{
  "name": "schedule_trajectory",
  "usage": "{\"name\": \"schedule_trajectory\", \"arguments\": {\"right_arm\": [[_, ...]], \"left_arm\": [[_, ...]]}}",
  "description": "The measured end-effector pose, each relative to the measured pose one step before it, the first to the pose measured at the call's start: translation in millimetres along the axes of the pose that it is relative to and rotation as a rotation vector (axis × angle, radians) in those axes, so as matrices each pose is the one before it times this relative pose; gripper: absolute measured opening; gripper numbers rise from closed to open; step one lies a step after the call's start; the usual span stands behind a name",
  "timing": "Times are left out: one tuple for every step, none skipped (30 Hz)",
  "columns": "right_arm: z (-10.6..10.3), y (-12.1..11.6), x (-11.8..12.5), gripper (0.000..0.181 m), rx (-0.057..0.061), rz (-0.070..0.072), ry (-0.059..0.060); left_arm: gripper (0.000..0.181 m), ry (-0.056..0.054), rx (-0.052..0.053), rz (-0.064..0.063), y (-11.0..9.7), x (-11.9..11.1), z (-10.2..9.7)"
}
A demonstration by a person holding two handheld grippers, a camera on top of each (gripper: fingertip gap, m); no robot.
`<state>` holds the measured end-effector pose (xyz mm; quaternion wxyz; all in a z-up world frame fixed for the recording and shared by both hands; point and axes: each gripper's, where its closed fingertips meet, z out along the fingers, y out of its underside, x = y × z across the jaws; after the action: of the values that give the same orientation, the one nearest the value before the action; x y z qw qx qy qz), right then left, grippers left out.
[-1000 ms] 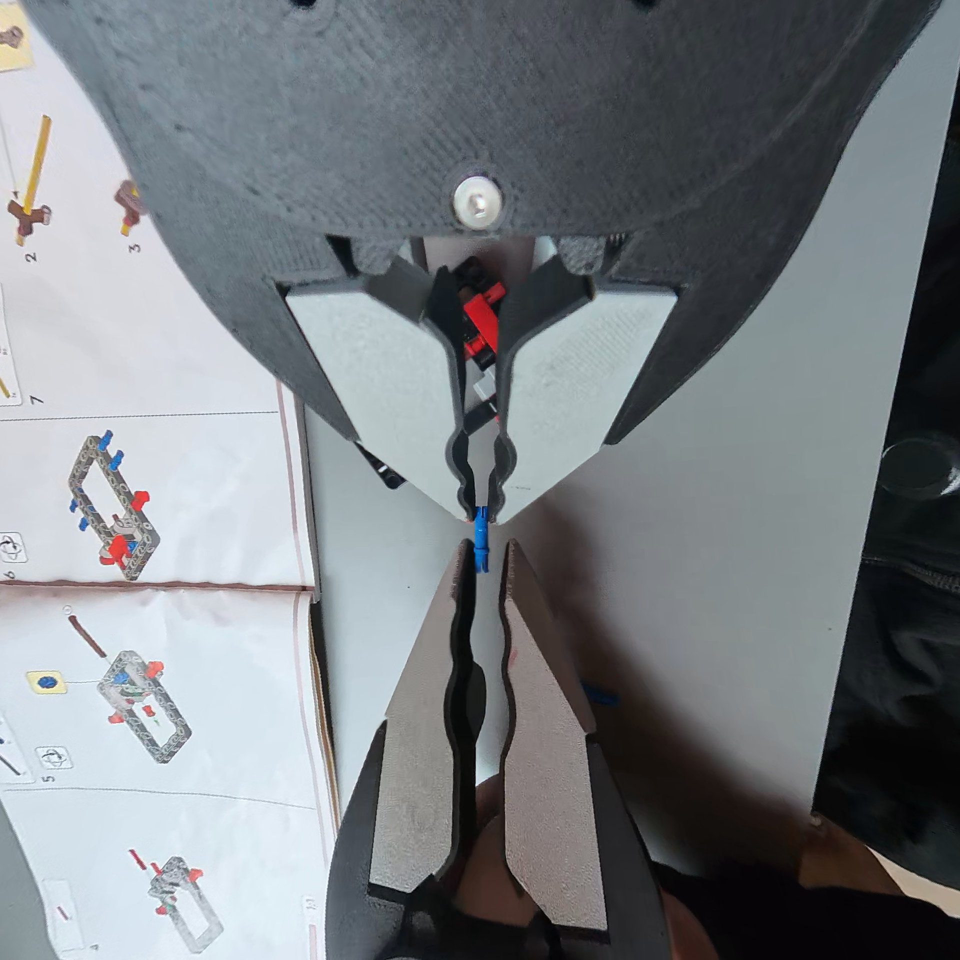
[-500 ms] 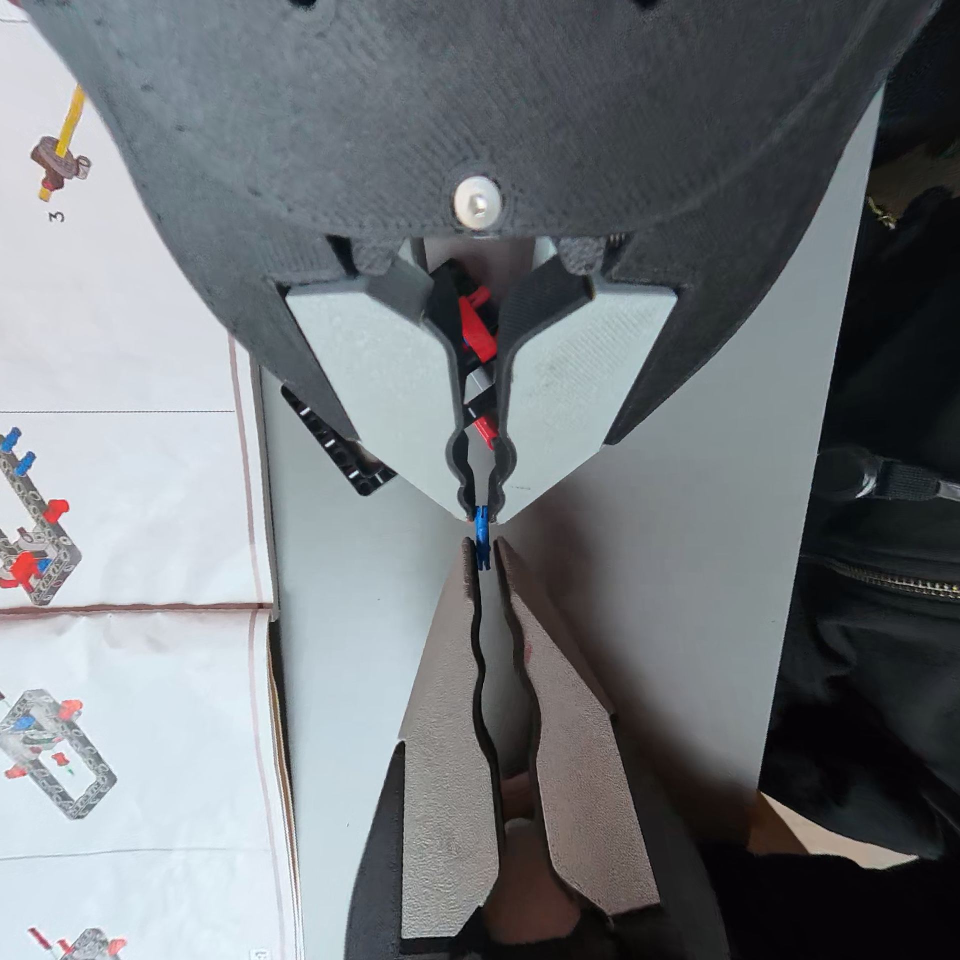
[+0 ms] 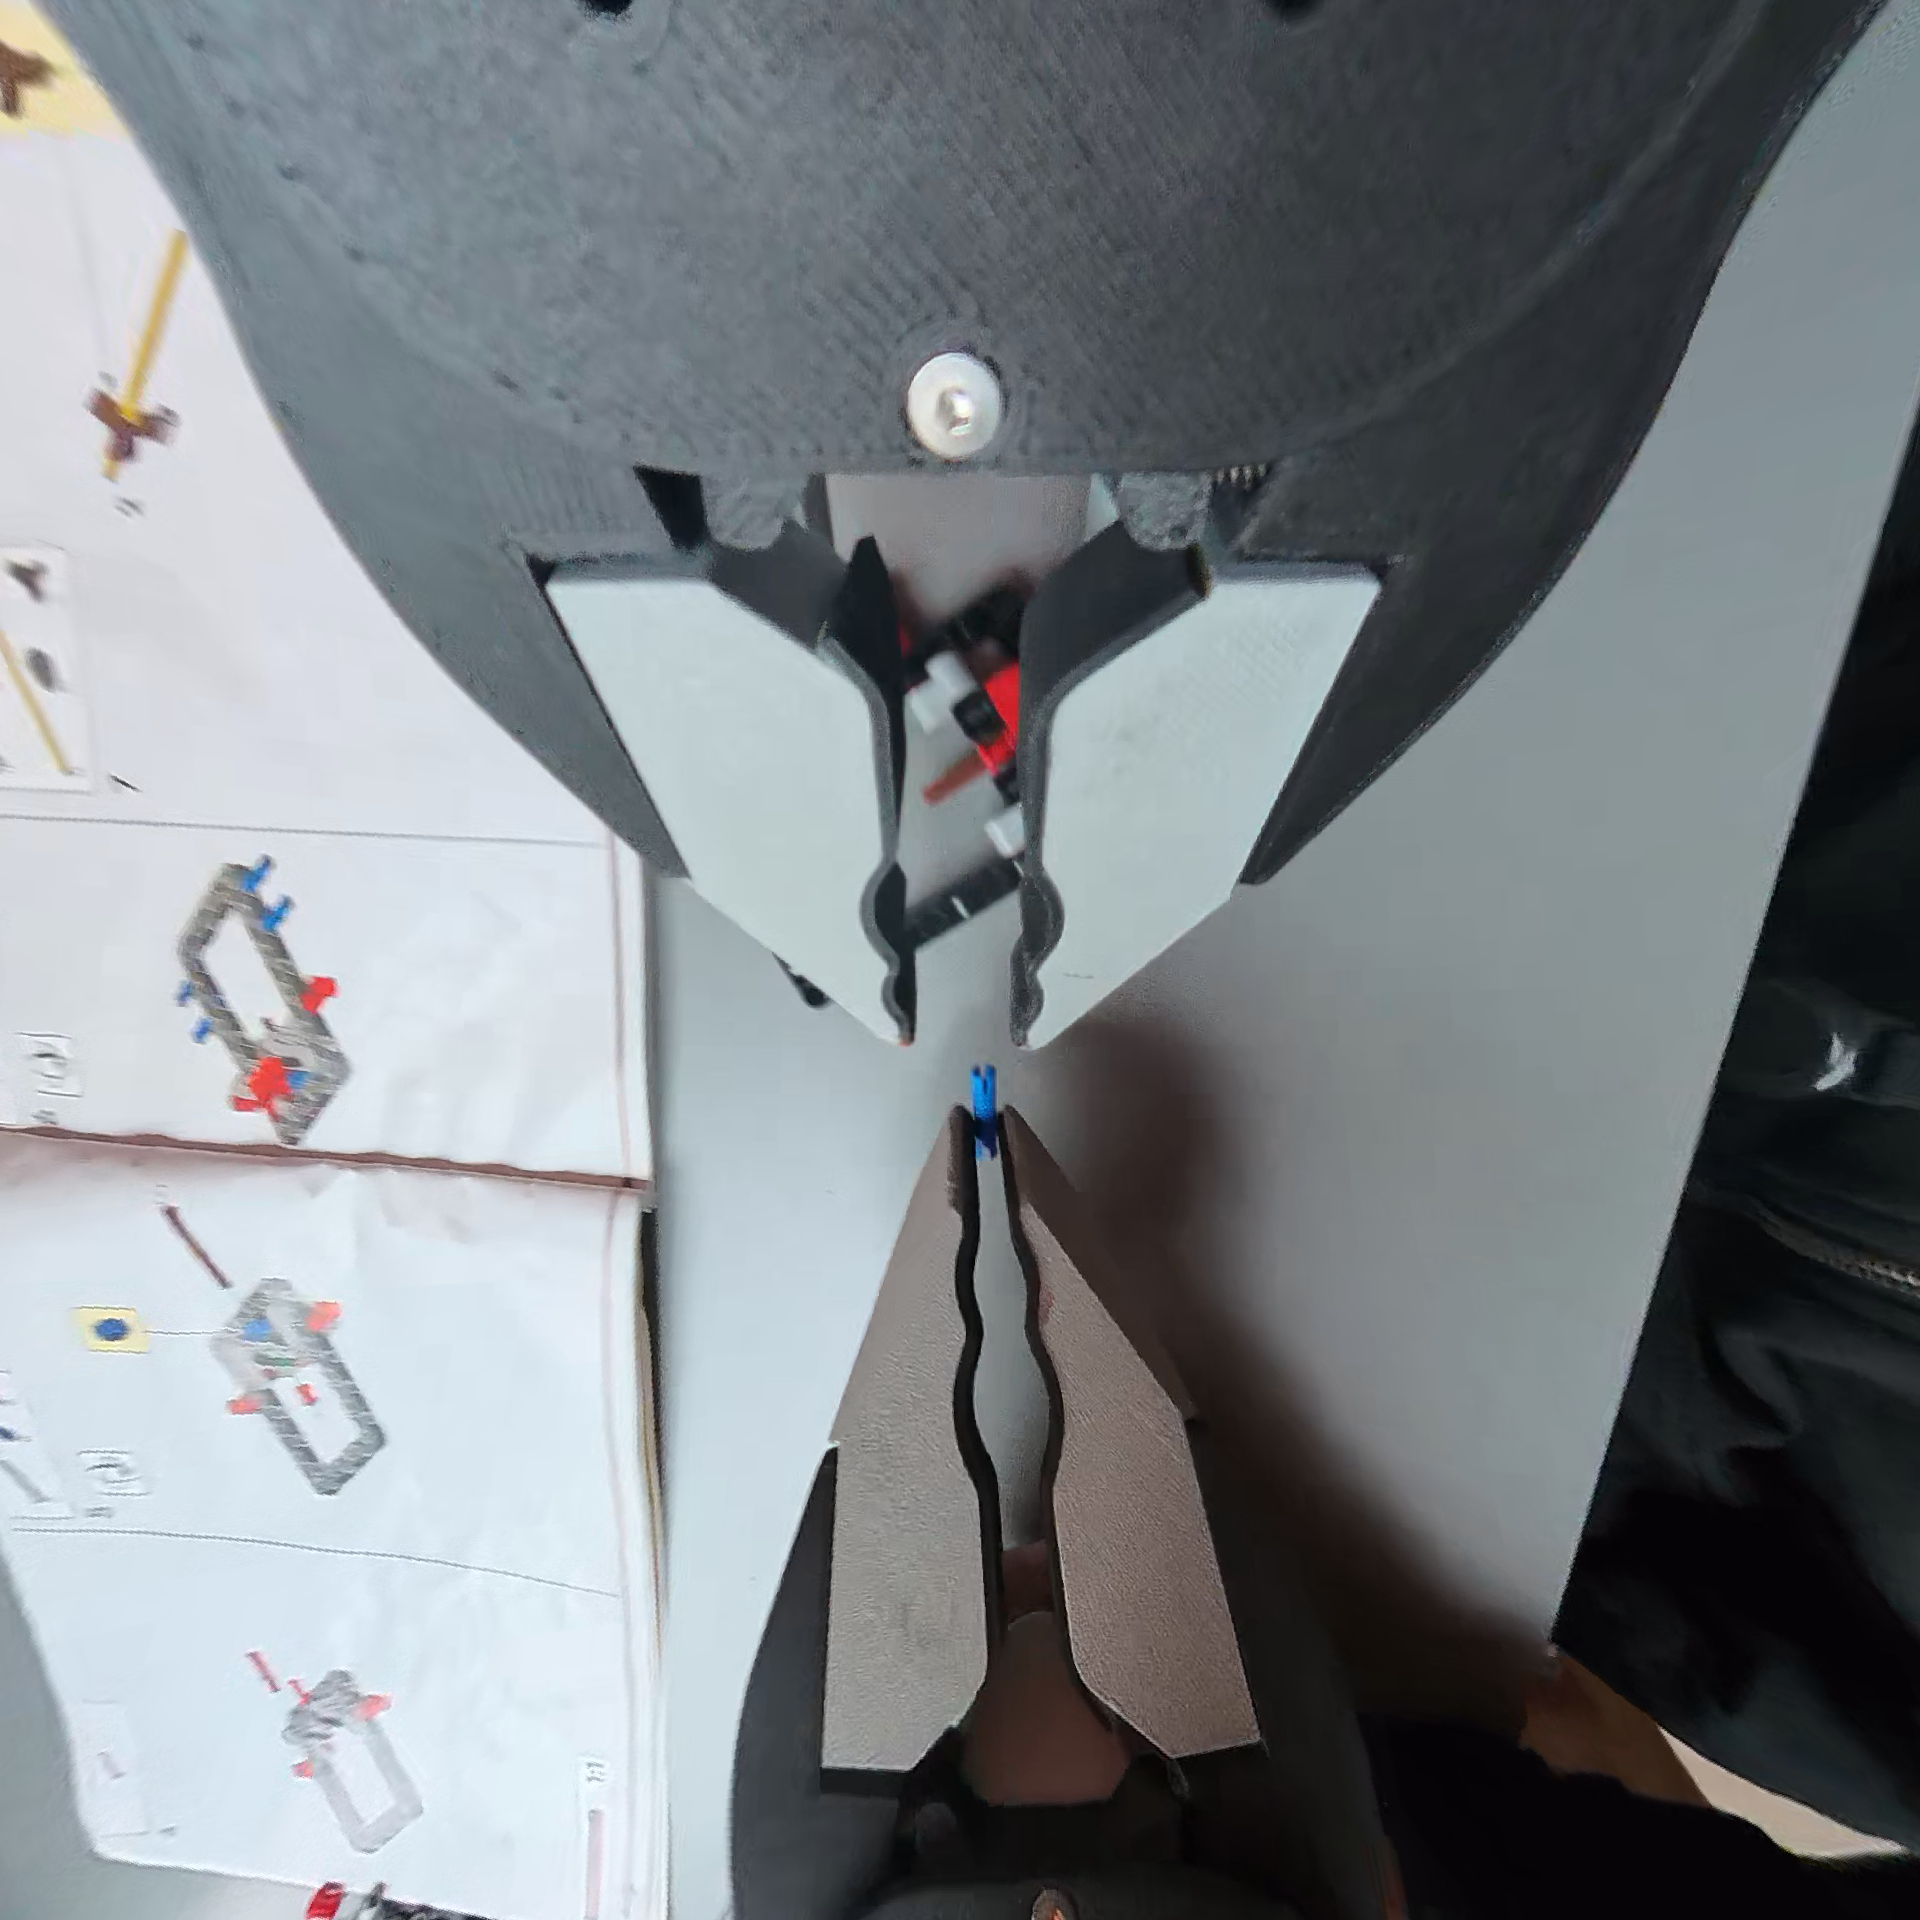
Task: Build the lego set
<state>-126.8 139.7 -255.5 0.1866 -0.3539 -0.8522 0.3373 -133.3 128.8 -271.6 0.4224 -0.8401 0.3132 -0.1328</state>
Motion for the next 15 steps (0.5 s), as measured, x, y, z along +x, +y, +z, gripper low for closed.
{"name": "schedule_trajectory", "arguments": {"right_arm": [[-5.91, 2.36, 6.3, 0.015, -0.0001, -0.0051, 0.0056], [-4.54, 4.07, 7.72, 0.016, -0.0125, 0.0002, 0.0075], [-1.87, 6.98, 8.18, 0.02, -0.0363, -0.003, 0.0092], [0.9, 8.43, 7.07, 0.025, -0.0536, -0.0149, 0.008], [3.08, 6.2, 5.38, 0.028, -0.0435, -0.0292, 0.0071], [4.18, 2.56, 2.89, 0.029, -0.0208, -0.0375, -0.0003], [4.65, 0.26, 0.66, 0.029, -0.0084, -0.0372, -0.0105], [4.56, -0.11, 0.42, 0.028, -0.0069, -0.0307, -0.0129], [4.44, 0.07, 0.2, 0.026, -0.008, -0.0233, -0.0155], [4.07, 0.69, 0.18, 0.025, -0.0113, -0.0174, -0.0175], [3.53, 0.06, -0.02, 0.025, -0.0076, -0.018, -0.0163], [3.06, -1.18, -0.83, 0.023, 0.0034, -0.021, -0.0173], [2.93, -0.74, -1.32, 0.02, 0.0036, -0.0169, -0.0196], [2.38, 0.27, -1.3, 0.015, -0.002, -0.0055, -0.0232], [1.13, -1.5, -0.24, 0.009, 0.0103, 0.0089, -0.0204]], "left_arm": [[0.003, -0.0049, -0.0189, -0.0242, 3.84, -3.02, 0.96], [0.003, 0.0003, -0.0216, -0.0256, 3.76, -2.55, 1.35], [0.003, 0.0032, -0.0255, -0.025, 3.69, -2.19, 1.74], [0.003, -0.0066, -0.0283, -0.0231, 3.53, -3.41, 1.81], [0.003, -0.0068, -0.0232, -0.0154, 2.08, -2.9, 1.36], [0.003, -0.0034, -0.0169, -0.0091, 0.97, -1.68, 1.12], [0.003, -0.0061, -0.0141, -0.0087, 0.38, -1.94, 0.9], [0.003, -0.0016, -0.0116, -0.0106, 0.06, -1.31, 0.99], [0.003, 0.0088, -0.0119, -0.0116, -0.12, 0.2, 1.1], [0.003, 0.0069, -0.007, -0.0121, -0.84, -0.11, 0.59], [0.003, 0.0082, -0.0085, -0.0106, -0.72, -0.13, 0.64], [0.003, 0.0128, -0.0094, -0.0125, -0.66, 0.3, 0.51], [0.003, 0.0053, -0.0102, -0.0134, -0.55, -0.98, 0.34], [0.003, 0.0023, -0.0088, -0.0084, -0.45, -1.25, 0.2], [0.003, 0.0046, -0.0103, -0.0048, -0.22, -0.59, 0.13]]}}
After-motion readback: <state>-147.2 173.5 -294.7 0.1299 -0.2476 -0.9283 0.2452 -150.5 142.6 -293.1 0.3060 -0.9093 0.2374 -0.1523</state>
